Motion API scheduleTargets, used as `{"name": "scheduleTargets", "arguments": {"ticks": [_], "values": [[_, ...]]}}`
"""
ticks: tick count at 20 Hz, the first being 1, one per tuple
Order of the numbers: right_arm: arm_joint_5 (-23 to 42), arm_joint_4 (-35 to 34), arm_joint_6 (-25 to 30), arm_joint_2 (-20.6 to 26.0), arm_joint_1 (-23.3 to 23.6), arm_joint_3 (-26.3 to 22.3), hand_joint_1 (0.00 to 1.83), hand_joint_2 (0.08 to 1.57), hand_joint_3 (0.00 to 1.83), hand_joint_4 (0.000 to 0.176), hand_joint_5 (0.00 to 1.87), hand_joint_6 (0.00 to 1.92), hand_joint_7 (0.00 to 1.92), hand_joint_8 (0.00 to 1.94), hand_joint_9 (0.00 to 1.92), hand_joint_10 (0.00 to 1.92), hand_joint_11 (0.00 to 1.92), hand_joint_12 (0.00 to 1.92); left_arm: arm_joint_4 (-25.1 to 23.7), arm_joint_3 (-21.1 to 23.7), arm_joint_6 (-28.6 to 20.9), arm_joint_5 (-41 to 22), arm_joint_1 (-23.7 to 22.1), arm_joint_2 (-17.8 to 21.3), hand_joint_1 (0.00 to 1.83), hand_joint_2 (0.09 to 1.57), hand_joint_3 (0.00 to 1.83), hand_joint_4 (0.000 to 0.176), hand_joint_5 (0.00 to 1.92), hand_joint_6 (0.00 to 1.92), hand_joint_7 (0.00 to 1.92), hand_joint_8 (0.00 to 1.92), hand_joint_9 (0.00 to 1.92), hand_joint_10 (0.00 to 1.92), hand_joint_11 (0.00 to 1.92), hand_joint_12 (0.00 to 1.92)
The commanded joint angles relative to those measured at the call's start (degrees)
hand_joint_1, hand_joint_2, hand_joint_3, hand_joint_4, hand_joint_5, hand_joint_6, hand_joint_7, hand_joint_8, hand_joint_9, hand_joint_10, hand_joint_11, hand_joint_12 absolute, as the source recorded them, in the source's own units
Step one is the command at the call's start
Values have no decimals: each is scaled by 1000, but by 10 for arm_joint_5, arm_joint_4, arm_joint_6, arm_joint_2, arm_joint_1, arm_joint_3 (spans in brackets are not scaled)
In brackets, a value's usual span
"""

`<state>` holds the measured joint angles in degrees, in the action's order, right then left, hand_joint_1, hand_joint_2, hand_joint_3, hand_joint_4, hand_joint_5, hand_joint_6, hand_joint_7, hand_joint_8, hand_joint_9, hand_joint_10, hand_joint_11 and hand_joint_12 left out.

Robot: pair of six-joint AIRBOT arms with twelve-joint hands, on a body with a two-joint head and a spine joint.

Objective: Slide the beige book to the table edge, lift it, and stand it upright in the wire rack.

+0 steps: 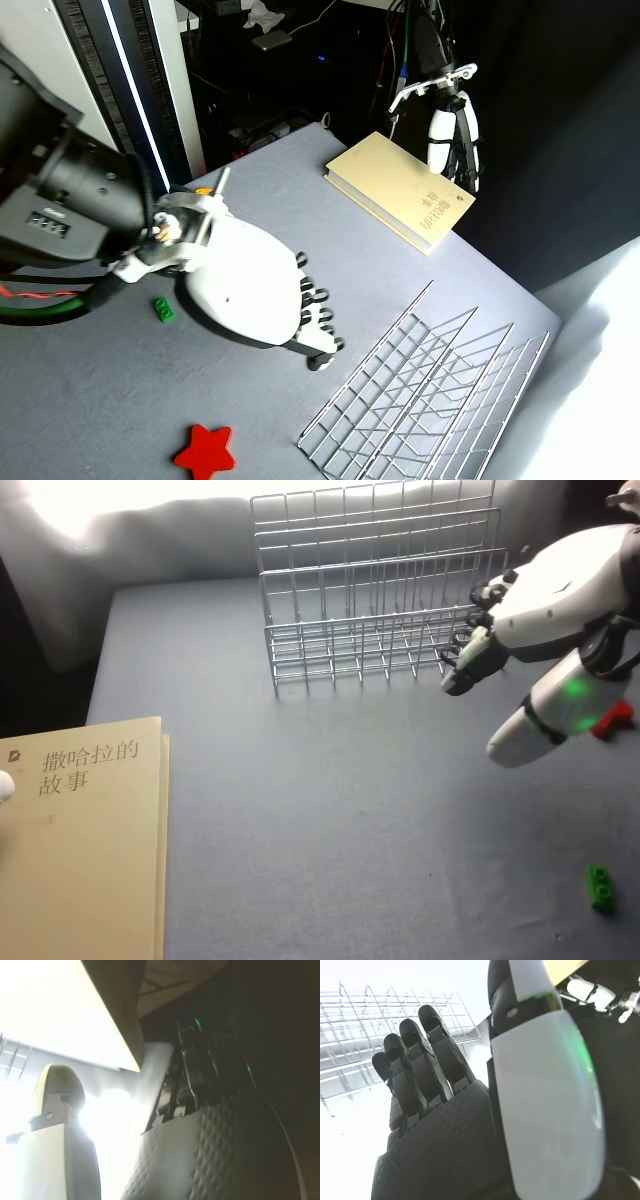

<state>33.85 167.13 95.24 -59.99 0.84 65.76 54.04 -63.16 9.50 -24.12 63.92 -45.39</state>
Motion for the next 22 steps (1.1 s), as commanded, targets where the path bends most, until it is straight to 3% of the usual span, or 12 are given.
{"name": "scheduleTargets", "arguments": {"ticks": [1, 4, 6, 8, 13, 15, 18, 22], "values": [[-20, 4, 5, 7, 12, -1, 165, 1110, 0, 0, 335, 2, 345, 0, 339, 0, 0, 917, 2, -5, -3, -45, -2, -1, 655, 1081, 0, 0, 22, 3, 12, 2, 19, 2, 42, 36], [6, 5, 7, 25, 21, -9, 158, 1113, 0, 0, 318, 1, 333, 2, 326, 3, 0, 883, 2, -4, -3, -45, -11, -6, 691, 1049, 7, 0, 54, 0, 48, 0, 47, 0, 1, 198], [25, 17, 14, 36, 29, -12, 163, 1110, 0, 0, 330, 2, 340, 1, 331, 2, 0, 918, 0, -5, -3, -45, -20, -10, 671, 1072, 6, 0, 30, 0, 19, 1, 18, 1, 0, 105], [32, 38, 15, 46, 40, -14, 181, 1107, 0, 0, 314, 0, 323, 0, 311, 0, 0, 892, -18, -8, -2, -45, -24, -15, 668, 1060, 0, 0, 37, 1, 25, 2, 28, 3, 0, 136], [16, 44, 6, 69, 41, -14, 187, 1107, 0, 0, 338, 7, 341, 6, 326, 7, 0, 882, -61, -10, 3, -44, -25, -23, 708, 1021, 0, 0, 38, 3, 33, 1, 3, 0, 0, 1], [16, 54, 12, 72, 41, -12, 170, 1113, 2, 0, 343, 7, 354, 9, 337, 10, 0, 891, -81, -8, 3, -43, -26, -24, 642, 1008, 0, 0, 5, 0, 0, 0, 0, 0, 0, 0], [38, 54, 57, 72, 41, -6, 181, 1109, 0, 0, 342, 5, 362, 6, 347, 6, 0, 908, -80, -8, 3, -32, -29, -25, 619, 1008, 0, 0, 1, 0, 0, 0, 0, 0, 0, 0], [10, 54, 40, 78, 42, -1, 186, 1108, 0, 0, 343, 4, 362, 3, 346, 3, 0, 879, -81, -10, 20, 13, -31, -25, 633, 1020, 1, 0, 20, 6, 0, 0, 0, 0, 0, 0]]}}
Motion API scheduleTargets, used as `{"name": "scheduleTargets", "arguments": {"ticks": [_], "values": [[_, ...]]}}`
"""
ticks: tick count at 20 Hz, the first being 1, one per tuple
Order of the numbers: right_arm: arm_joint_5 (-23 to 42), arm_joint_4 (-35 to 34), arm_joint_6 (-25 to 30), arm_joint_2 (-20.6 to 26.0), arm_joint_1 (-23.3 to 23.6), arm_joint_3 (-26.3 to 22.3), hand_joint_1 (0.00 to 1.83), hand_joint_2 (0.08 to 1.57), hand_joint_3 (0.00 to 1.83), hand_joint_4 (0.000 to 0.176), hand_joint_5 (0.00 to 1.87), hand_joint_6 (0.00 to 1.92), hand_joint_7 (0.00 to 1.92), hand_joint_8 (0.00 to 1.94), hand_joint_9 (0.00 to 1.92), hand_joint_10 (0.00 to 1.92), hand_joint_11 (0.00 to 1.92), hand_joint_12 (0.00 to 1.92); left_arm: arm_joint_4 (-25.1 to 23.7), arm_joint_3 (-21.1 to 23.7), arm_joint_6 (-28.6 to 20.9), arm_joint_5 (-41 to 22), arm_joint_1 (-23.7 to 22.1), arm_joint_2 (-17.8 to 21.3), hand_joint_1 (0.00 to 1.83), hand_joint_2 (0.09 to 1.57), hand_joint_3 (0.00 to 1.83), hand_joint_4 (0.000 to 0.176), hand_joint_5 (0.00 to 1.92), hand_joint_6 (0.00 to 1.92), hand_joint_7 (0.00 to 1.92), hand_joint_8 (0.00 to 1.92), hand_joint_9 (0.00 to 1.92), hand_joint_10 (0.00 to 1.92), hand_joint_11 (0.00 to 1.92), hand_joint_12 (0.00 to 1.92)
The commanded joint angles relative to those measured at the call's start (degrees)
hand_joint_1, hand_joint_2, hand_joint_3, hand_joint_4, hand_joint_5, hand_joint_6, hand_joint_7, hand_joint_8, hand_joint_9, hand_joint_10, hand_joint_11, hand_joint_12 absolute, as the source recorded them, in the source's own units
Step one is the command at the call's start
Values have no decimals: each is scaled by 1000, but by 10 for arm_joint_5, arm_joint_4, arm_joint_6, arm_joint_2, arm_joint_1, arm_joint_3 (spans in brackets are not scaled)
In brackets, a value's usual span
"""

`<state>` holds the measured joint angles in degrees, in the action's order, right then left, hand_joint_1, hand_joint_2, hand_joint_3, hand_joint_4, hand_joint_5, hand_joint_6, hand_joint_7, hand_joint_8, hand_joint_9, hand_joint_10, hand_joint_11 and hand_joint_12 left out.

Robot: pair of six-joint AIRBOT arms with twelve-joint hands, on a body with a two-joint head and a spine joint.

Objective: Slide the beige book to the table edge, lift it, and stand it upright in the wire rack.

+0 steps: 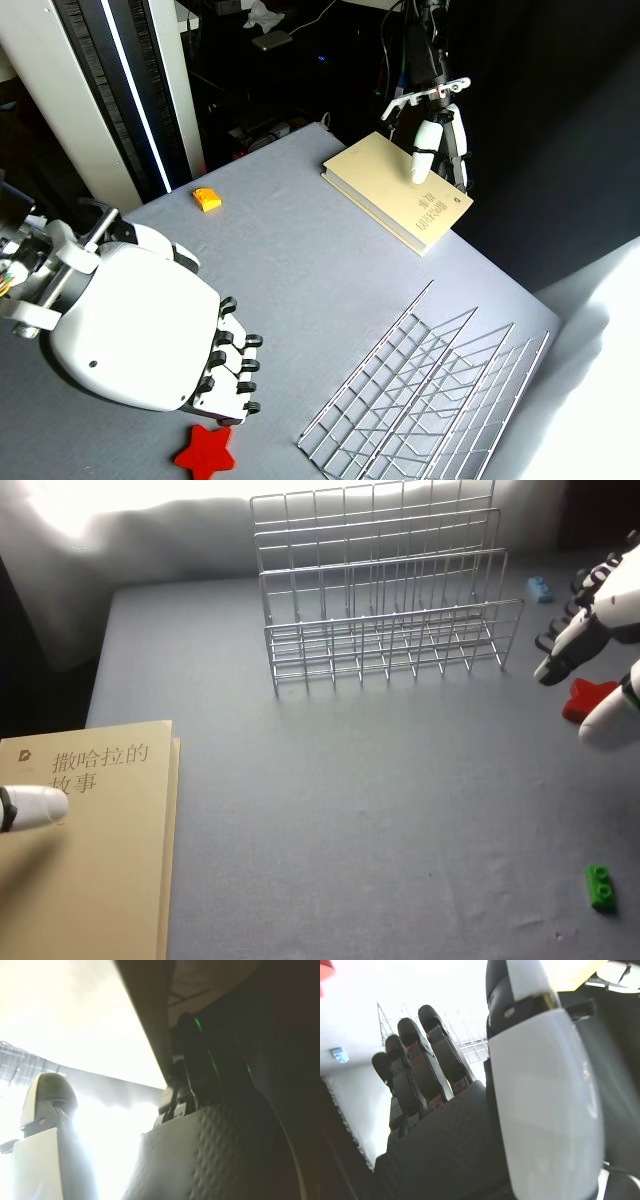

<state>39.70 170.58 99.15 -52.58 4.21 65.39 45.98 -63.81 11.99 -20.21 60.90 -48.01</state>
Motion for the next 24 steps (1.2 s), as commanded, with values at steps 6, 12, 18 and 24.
{"name": "scheduleTargets", "arguments": {"ticks": [6, 12, 18, 24], "values": [[-79, 20, -18, 8, 6, 24, 184, 1103, 0, 0, 352, 2, 357, 0, 342, 0, 0, 899, 0, -28, 44, 25, -28, 0, 647, 1033, 5, 0, 19, 0, 1, 0, 0, 0, 0, 0], [-82, 20, -1, 13, 15, 42, 150, 1111, 0, 0, 357, 4, 383, 4, 378, 4, 9, 921, 4, -39, 44, 50, -39, 4, 723, 1037, 2, 0, 88, 21, 53, 13, 22, 7, 15, 7], [-67, 20, 12, 14, 21, 46, 157, 1107, 0, 0, 338, 0, 361, 0, 359, 0, 0, 941, 24, -52, 43, 123, -50, -2, 674, 1062, 3, 0, 130, 2, 116, 3, 82, 3, 0, 263], [-62, 20, -18, 14, 33, 47, 138, 1109, 0, 0, 353, 7, 369, 3, 370, 2, 0, 958, 24, -60, 10, 125, -59, -10, 676, 1088, 5, 0, 102, 0, 95, 0, 81, 0, 0, 245]]}}
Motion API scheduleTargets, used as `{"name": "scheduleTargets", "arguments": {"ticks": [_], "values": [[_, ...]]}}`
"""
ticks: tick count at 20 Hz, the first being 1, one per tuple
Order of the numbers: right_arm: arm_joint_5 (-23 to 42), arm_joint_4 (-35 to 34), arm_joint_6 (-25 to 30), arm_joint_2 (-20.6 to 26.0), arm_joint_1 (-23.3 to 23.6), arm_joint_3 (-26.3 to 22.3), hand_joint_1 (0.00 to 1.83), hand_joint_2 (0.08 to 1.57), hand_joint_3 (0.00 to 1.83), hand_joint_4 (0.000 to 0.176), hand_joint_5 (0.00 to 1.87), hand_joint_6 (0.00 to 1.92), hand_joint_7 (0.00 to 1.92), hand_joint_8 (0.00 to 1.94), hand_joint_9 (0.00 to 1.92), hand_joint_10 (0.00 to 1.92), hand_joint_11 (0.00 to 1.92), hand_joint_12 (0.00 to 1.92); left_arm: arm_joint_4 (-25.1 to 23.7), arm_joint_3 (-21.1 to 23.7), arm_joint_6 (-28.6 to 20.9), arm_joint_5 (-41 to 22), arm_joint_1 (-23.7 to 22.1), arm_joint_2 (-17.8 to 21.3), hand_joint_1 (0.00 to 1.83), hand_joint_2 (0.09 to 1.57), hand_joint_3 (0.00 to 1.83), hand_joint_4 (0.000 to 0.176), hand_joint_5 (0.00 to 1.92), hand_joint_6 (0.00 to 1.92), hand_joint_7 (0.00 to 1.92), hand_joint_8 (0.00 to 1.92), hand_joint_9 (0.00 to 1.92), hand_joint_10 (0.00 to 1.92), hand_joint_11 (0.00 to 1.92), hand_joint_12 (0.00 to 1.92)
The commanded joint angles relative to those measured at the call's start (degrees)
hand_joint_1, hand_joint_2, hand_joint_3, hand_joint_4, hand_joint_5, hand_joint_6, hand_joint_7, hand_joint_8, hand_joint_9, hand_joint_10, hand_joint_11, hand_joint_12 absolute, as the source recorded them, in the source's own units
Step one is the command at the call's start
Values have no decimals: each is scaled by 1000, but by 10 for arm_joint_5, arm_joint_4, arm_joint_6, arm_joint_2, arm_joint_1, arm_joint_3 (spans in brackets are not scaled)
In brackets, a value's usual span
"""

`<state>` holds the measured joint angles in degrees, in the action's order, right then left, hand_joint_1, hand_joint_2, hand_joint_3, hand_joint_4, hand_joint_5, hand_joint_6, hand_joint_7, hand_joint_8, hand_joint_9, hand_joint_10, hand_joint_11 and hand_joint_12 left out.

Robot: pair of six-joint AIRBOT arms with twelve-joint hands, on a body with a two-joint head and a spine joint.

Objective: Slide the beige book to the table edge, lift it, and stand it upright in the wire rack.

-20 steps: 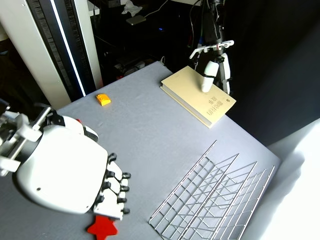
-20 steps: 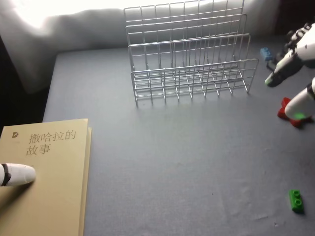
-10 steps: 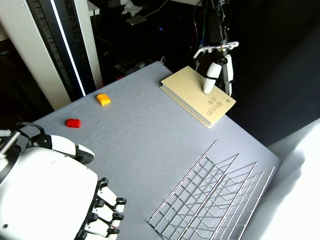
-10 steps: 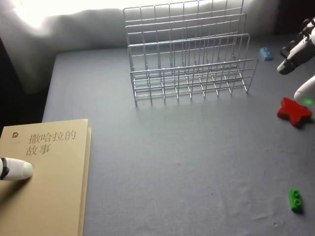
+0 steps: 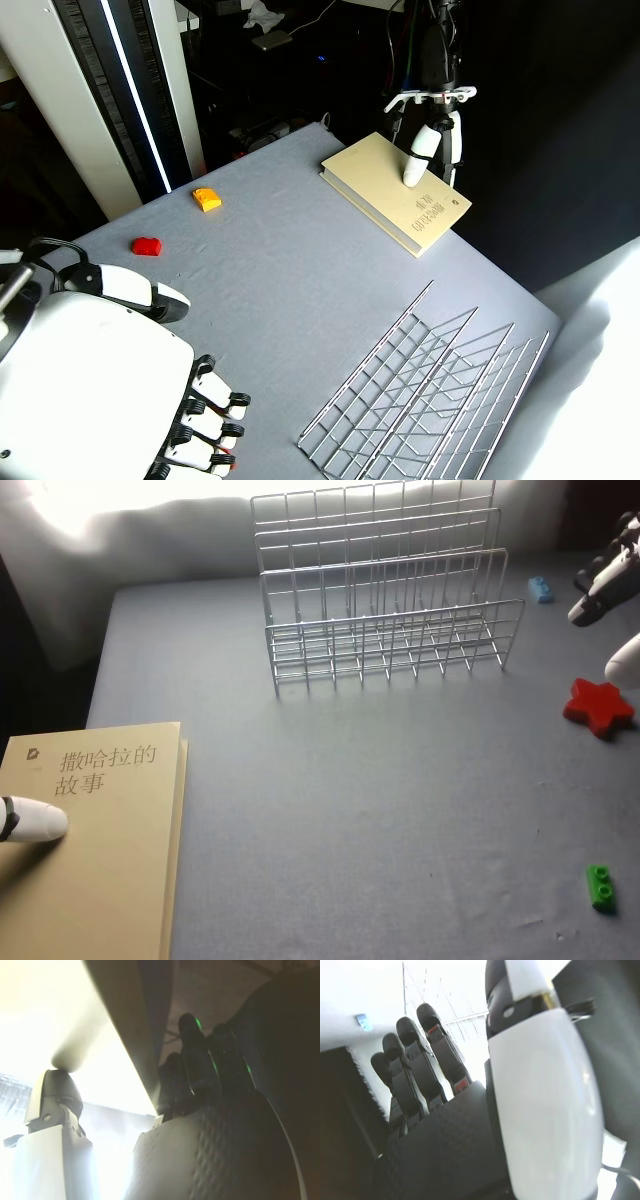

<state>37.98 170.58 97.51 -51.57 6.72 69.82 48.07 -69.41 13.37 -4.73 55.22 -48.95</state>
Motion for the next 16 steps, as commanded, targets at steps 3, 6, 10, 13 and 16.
{"name": "scheduleTargets", "arguments": {"ticks": [3, 6, 10, 13, 16], "values": [[-37, 20, -14, 4, 11, 3, 114, 1116, 2, 0, 342, 1, 357, 0, 361, 0, 0, 938, 3, -10, -17, -39, -4, -5, 683, 1070, 1, 0, 128, 5, 130, 6, 111, 6, 0, 332], [-30, 20, -14, 4, 12, 3, 127, 1110, 0, 0, 358, 6, 388, 11, 392, 11, 28, 954, 3, -19, -28, -28, -5, -9, 729, 1056, 0, 0, 144, 3, 144, 2, 124, 4, 0, 356], [-39, 20, -13, 4, 14, 3, 170, 1108, 0, 0, 367, 5, 394, 7, 394, 7, 4, 960, 3, -19, -32, -24, -3, -11, 709, 1038, 0, 0, 154, 7, 131, 5, 123, 10, 0, 341], [-37, 20, -10, 4, 14, 4, 160, 1108, 0, 0, 367, 2, 405, 6, 409, 9, 6, 963, 5, -17, -36, -24, -3, -10, 710, 1039, 1, 0, 161, 2, 134, 8, 106, 7, 0, 293], [-31, 20, -2, 4, 16, 4, 176, 1102, 0, 0, 359, 1, 394, 2, 401, 3, 7, 966, 18, -18, -36, -24, -3, -8, 724, 1032, 0, 0, 170, 5, 137, 4, 110, 5, 0, 306]]}}
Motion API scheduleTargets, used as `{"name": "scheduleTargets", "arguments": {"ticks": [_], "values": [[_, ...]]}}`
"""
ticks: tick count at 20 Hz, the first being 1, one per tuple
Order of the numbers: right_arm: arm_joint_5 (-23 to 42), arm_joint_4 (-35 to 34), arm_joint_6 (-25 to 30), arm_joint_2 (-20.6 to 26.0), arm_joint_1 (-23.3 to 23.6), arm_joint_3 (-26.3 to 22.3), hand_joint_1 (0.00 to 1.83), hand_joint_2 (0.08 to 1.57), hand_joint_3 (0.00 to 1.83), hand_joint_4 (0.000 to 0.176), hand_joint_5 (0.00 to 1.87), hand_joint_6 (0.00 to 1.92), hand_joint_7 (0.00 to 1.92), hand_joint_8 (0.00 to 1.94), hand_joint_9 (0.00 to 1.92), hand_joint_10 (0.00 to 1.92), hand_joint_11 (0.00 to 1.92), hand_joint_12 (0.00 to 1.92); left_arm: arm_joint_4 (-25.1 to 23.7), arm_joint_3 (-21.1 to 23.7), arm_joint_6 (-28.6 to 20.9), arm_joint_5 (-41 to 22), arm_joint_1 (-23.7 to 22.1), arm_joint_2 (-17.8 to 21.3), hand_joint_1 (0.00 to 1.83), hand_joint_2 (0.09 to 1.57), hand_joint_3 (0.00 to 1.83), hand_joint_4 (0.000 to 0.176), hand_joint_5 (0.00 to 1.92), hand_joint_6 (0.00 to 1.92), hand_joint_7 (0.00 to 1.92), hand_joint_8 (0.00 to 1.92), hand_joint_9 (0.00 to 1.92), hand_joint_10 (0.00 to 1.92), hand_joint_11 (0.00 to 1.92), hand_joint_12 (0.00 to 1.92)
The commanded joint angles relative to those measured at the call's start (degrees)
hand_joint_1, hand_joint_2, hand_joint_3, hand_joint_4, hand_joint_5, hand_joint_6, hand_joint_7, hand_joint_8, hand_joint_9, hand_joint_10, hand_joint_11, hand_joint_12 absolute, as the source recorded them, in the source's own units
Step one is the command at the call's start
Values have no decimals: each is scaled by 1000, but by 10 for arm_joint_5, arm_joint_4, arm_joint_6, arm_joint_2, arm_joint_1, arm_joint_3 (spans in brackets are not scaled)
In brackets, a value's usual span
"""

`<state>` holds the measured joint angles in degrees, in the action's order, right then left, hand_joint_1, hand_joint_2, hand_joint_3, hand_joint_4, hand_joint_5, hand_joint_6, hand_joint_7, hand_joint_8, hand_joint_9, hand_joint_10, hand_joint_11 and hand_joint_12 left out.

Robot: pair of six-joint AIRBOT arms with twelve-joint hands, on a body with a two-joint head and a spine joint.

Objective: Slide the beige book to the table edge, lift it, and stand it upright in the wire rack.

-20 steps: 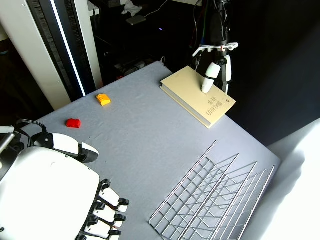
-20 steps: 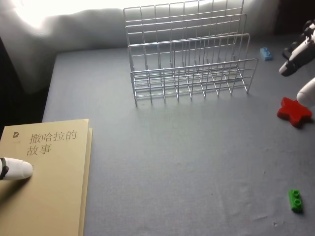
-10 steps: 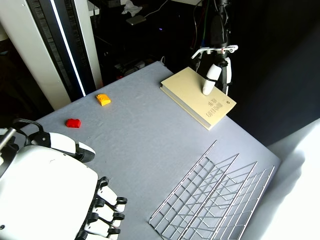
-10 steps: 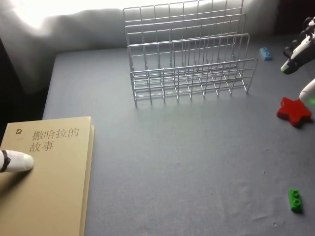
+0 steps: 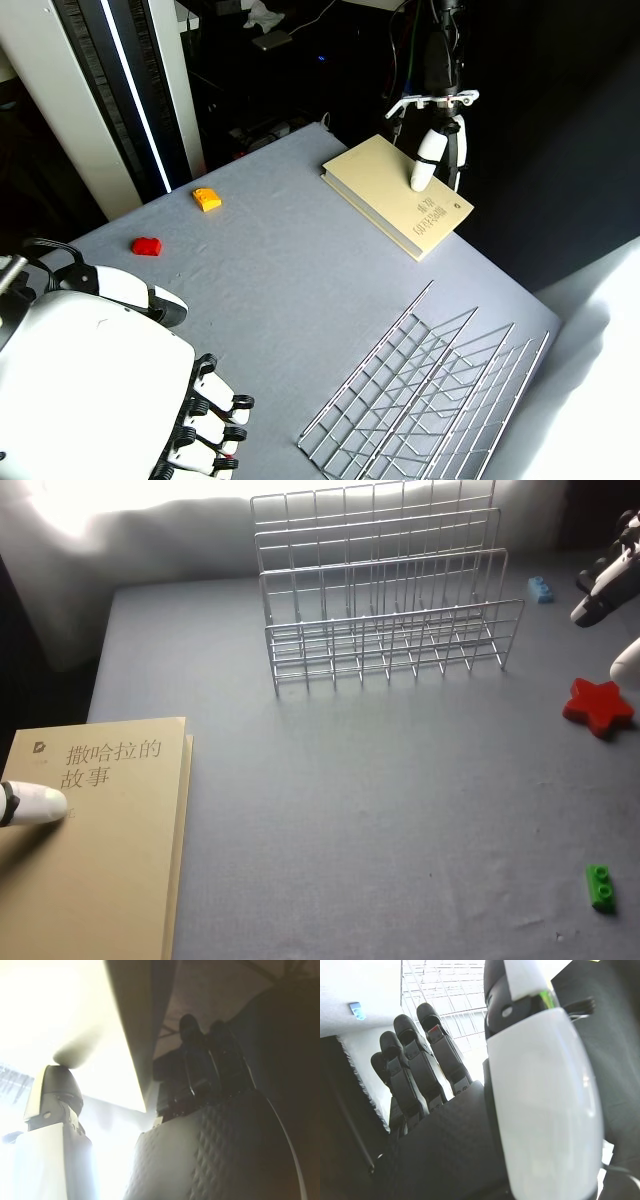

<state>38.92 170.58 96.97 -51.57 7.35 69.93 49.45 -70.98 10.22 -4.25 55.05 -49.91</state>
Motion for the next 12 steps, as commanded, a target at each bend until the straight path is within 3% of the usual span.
{"name": "scheduleTargets", "arguments": {"ticks": [1, 3, 5, 6, 8, 12], "values": [[-41, 20, 4, 4, 12, 2, 179, 1103, 0, 0, 346, 0, 386, 0, 392, 0, 1, 954, 9, -2, -5, -29, -2, 1, 735, 1024, 0, 0, 183, 8, 152, 8, 119, 7, 0, 320], [-46, 20, 6, 4, 13, 2, 185, 1097, 0, 0, 354, 3, 395, 3, 398, 3, 4, 957, 30, -4, -5, -30, -4, 1, 659, 1044, 5, 0, 161, 1, 145, 3, 116, 4, 0, 329], [-45, 20, 10, 4, 14, 2, 186, 1098, 0, 0, 340, 0, 379, 0, 383, 0, 0, 929, 32, -5, -5, -33, -5, 0, 712, 1045, 0, 0, 188, 8, 164, 5, 125, 6, 0, 331], [-41, 20, 11, 4, 14, 2, 182, 1101, 0, 0, 339, 0, 367, 0, 371, 0, 0, 924, 32, -5, -5, -33, -5, 0, 619, 1070, 11, 0, 143, 5, 140, 1, 109, 1, 0, 334], [-37, 20, 11, 4, 11, 5, 155, 1107, 1, 0, 341, 0, 362, 0, 366, 1, 2, 940, 32, -6, -5, -33, -5, 0, 667, 1057, 1, 0, 158, 8, 151, 4, 129, 6, 0, 380], [-35, 20, 13, 4, 11, 8, 176, 1103, 0, 0, 340, 1, 368, 1, 369, 0, 0, 947, 32, -5, -5, -33, -5, 0, 658, 1077, 6, 0, 121, 0, 111, 0, 95, 0, 0, 271]]}}
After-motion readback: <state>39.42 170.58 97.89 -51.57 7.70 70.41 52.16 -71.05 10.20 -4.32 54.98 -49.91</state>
